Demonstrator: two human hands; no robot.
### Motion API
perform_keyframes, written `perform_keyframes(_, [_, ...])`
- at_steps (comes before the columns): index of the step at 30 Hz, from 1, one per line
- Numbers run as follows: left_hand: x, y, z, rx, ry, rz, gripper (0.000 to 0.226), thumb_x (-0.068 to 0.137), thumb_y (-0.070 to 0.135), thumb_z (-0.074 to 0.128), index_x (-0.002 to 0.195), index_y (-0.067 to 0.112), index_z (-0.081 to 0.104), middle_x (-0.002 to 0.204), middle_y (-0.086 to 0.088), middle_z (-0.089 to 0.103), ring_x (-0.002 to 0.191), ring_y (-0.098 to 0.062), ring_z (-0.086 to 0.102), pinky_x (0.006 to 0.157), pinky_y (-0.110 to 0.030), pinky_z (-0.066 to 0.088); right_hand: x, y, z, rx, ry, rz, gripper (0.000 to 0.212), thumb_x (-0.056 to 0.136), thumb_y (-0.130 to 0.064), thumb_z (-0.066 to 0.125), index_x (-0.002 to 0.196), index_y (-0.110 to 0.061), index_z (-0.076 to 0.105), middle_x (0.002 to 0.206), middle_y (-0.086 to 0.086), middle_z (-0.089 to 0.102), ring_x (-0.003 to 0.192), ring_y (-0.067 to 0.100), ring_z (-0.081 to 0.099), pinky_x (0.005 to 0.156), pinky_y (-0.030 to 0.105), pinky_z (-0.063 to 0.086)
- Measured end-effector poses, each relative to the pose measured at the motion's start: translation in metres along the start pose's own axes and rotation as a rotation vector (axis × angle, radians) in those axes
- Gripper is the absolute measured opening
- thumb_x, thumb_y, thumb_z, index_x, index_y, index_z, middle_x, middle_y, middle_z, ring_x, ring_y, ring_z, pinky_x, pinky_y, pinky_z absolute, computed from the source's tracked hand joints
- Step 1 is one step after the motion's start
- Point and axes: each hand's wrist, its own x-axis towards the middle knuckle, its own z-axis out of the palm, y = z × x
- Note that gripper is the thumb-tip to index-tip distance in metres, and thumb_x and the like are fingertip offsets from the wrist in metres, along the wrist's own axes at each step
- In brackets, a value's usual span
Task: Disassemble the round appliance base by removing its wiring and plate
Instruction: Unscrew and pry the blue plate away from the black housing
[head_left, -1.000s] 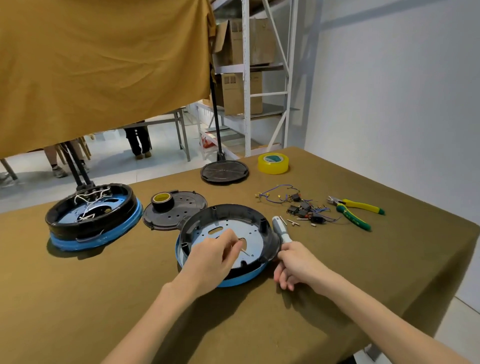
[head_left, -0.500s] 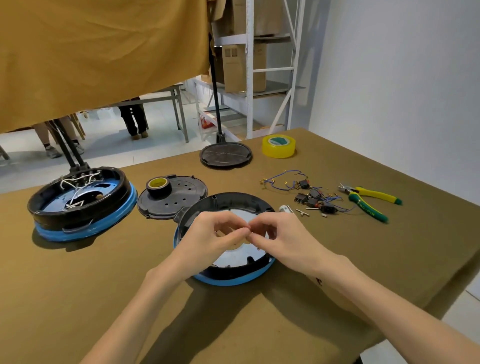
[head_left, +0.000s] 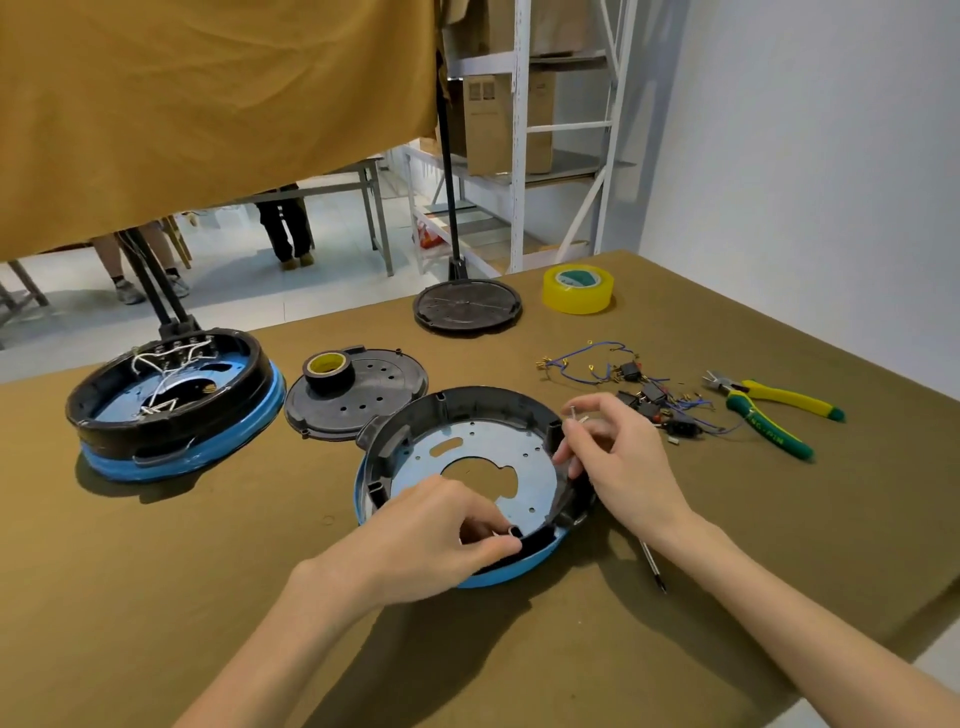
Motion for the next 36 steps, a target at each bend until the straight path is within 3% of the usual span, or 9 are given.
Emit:
perform_keyframes(7, [0.011, 0.024, -0.031, 0.117, 0.354, 0.059, 0.049, 0.097, 0.063, 0.036, 0.115, 0.033, 0.07, 0.087, 0.029, 0.061, 0.089, 0.007, 0.061, 0.067, -0.017, 0.055, 0.01, -0.03, -0.01, 0.305, 0.368, -0.156, 0.012, 0.106, -0.009, 0.051, 0.115, -0.016, 0.054, 0.083, 0.006, 0.073, 0.076, 0.018, 0.071, 0.07, 0.025, 0.057])
perform_keyframes(10, [0.019, 0.027, -0.052, 0.005, 0.501, 0.041, 0.039, 0.1, 0.053, 0.042, 0.105, 0.028, 0.071, 0.085, 0.021, 0.067, 0.082, -0.002, 0.064, 0.065, -0.025, 0.055, 0.016, -0.046, -0.015, 0.346, 0.488, -0.219, 0.012, 0.106, -0.012, 0.051, 0.116, -0.019, 0.052, 0.086, 0.004, 0.074, 0.084, 0.018, 0.072, 0.077, 0.023, 0.057])
perform_keyframes(14, [0.028, 0.024, -0.077, -0.227, 0.713, 0.023, 0.029, 0.107, 0.03, 0.049, 0.088, 0.023, 0.07, 0.074, 0.013, 0.068, 0.069, -0.003, 0.061, 0.058, -0.011, 0.042, 0.012, -0.047, -0.016, 0.337, 0.371, -0.103, 0.01, 0.105, -0.013, 0.053, 0.115, -0.015, 0.053, 0.08, 0.003, 0.074, 0.069, 0.01, 0.066, 0.066, 0.02, 0.053])
perform_keyframes(17, [0.029, 0.022, -0.092, -0.401, 0.85, -0.043, 0.037, 0.108, 0.032, 0.047, 0.083, 0.019, 0.07, 0.07, 0.008, 0.071, 0.061, -0.003, 0.063, 0.054, -0.011, 0.045, 0.007, -0.041, -0.014, 0.346, 0.283, -0.061, 0.007, 0.105, -0.014, 0.055, 0.111, -0.017, 0.054, 0.079, 0.006, 0.073, 0.062, 0.012, 0.062, 0.062, 0.021, 0.053])
perform_keyframes(23, [0.027, 0.026, -0.106, -0.959, 0.926, -0.319, 0.05, 0.106, 0.047, 0.048, 0.074, 0.011, 0.065, 0.06, -0.003, 0.057, 0.065, -0.026, 0.056, 0.076, -0.054, 0.056, 0.009, -0.034, -0.011, 0.303, 0.208, 0.006, 0.005, 0.104, -0.019, 0.056, 0.109, -0.021, 0.056, 0.082, 0.005, 0.075, 0.063, 0.016, 0.064, 0.063, 0.027, 0.057])
perform_keyframes(27, [0.026, 0.034, -0.098, -1.103, 0.828, -0.335, 0.05, 0.102, 0.052, 0.049, 0.077, 0.012, 0.064, 0.053, 0.0, 0.053, 0.05, -0.019, 0.055, 0.056, -0.036, 0.053, 0.008, -0.029, -0.012, 0.321, 0.21, 0.036, 0.007, 0.105, -0.018, 0.054, 0.112, -0.022, 0.053, 0.081, 0.007, 0.075, 0.062, 0.015, 0.063, 0.061, 0.026, 0.055])
perform_keyframes(31, [0.032, 0.045, -0.084, -0.946, 0.721, -0.203, 0.043, 0.093, 0.055, 0.055, 0.079, 0.019, 0.075, 0.069, -0.003, 0.07, 0.065, -0.02, 0.066, 0.062, -0.034, 0.054, 0.007, -0.025, -0.025, 0.305, 0.222, 0.07, 0.005, 0.106, -0.022, 0.053, 0.11, -0.02, 0.052, 0.087, 0.002, 0.077, 0.069, 0.014, 0.067, 0.064, 0.028, 0.054])
perform_keyframes(34, [0.048, 0.059, -0.065, -0.558, 0.637, 0.001, 0.016, 0.1, 0.04, 0.061, 0.098, 0.031, 0.074, 0.088, 0.012, 0.075, 0.083, -0.005, 0.071, 0.064, -0.02, 0.056, 0.009, -0.028, -0.048, 0.285, 0.374, 0.064, 0.004, 0.102, -0.019, 0.059, 0.101, -0.018, 0.062, 0.086, -0.008, 0.077, 0.076, 0.008, 0.07, 0.065, 0.019, 0.052])
perform_keyframes(36, [0.064, 0.068, -0.047, -0.235, 0.579, 0.056, 0.013, 0.101, 0.035, 0.063, 0.111, 0.031, 0.069, 0.095, 0.016, 0.073, 0.09, -0.004, 0.068, 0.072, -0.023, 0.057, 0.008, -0.03, -0.072, 0.213, 0.517, 0.015, 0.009, 0.098, -0.017, 0.066, 0.093, -0.025, 0.07, 0.082, -0.019, 0.074, 0.076, -0.001, 0.067, 0.065, 0.01, 0.048])
